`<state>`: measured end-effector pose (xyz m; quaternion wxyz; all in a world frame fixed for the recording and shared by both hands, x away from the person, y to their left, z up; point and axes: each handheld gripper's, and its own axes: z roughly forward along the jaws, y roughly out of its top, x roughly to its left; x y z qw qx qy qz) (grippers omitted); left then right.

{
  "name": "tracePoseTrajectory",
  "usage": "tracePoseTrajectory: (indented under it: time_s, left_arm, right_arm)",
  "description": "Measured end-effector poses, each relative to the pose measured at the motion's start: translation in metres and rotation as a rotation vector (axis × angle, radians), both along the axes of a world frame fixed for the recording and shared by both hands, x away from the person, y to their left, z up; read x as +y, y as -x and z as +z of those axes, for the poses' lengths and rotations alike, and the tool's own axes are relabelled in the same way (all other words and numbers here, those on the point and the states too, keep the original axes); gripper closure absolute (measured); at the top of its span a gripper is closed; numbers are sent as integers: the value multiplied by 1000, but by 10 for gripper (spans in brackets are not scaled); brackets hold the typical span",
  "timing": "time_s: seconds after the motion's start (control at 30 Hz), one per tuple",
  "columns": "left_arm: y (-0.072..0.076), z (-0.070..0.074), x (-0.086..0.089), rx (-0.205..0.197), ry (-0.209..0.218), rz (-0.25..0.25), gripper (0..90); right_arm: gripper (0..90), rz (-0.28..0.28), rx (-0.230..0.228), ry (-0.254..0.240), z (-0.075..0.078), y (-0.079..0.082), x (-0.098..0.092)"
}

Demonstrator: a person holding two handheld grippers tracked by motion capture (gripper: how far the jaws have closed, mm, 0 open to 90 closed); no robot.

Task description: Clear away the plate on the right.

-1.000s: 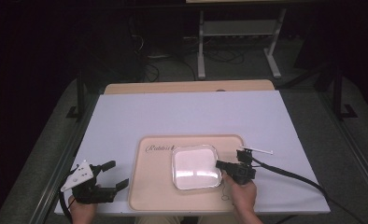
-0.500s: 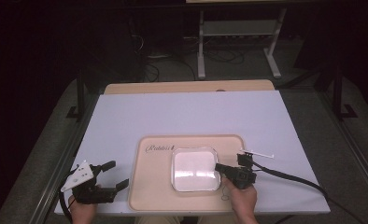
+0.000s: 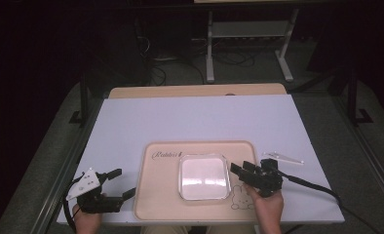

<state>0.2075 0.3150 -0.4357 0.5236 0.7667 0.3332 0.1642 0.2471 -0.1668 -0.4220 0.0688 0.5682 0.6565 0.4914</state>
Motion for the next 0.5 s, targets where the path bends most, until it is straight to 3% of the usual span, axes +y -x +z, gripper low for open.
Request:
tracePoseTrajectory:
  time_s: [0.2,0.5]
  left_arm:
    - [-1,0,-1,1,-11,-4,140]
    - [-2,-2,-3,8,-25,-7,140]
  right_arm:
    - [352,50,-117,49,7,0,-16]
    - [289,79,-209,110,11,3,-50]
